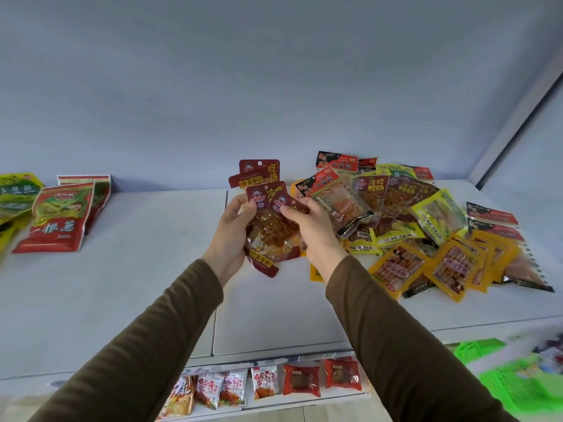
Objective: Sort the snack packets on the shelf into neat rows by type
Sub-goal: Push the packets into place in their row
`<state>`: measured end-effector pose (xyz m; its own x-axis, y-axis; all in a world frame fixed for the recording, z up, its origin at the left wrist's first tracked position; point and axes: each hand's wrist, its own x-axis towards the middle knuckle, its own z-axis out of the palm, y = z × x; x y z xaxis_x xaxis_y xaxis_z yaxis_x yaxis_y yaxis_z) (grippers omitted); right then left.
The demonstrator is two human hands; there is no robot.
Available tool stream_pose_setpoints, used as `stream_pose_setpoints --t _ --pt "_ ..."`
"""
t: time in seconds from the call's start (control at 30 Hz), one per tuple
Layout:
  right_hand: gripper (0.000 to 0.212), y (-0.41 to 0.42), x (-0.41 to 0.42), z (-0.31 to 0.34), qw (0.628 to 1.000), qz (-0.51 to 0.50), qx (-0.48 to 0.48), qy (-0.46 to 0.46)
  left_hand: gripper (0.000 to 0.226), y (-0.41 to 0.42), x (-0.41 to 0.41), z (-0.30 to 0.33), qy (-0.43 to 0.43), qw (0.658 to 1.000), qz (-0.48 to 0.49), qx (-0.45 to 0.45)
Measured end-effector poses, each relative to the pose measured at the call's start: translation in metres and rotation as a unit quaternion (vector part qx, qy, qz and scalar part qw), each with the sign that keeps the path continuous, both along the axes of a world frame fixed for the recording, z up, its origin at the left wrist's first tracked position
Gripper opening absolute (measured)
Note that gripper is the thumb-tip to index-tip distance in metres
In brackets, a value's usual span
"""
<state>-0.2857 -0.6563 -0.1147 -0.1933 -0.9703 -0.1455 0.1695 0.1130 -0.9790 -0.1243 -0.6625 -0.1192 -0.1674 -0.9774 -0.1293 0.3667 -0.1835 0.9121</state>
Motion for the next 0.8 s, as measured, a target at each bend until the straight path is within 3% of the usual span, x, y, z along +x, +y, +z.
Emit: stream_pose_setpoints --t 0.17,0.27,0.53,0.63,0.7,0.8 --pt "0.026 0.001 -0.003 -0.006 1.000 -0.022 0.002 -0.002 0.034 0.003 0.003 -0.001 0.019 0.999 0.020 0.027" --pt "0.038 0.001 -0.002 -0.007 0.999 -0.048 0.007 -0.002 0.035 0.005 0.005 -0.002 0.030 0.998 0.031 0.052" --pt "0.035 0.003 -0.009 -0.005 0.994 -0.017 0.005 -0.105 0.050 0.009 0.011 0.002 -0.008 0.996 0.008 0.085" --pt "0.030 0.003 -0.003 -0.003 0.998 0.021 -0.002 -0.060 0.056 0.011 0.010 0.010 -0.028 0.993 -0.018 0.112" --pt "0.031 0.001 0.005 -0.002 1.000 0.011 -0.008 0.022 0.059 0.012 0.011 0.015 -0.051 0.993 -0.031 0.106" --pt "0.035 -0.002 0.019 -0.002 0.998 -0.011 0.004 0.060 0.047 0.015 0.011 0.020 -0.110 0.990 -0.068 0.055"
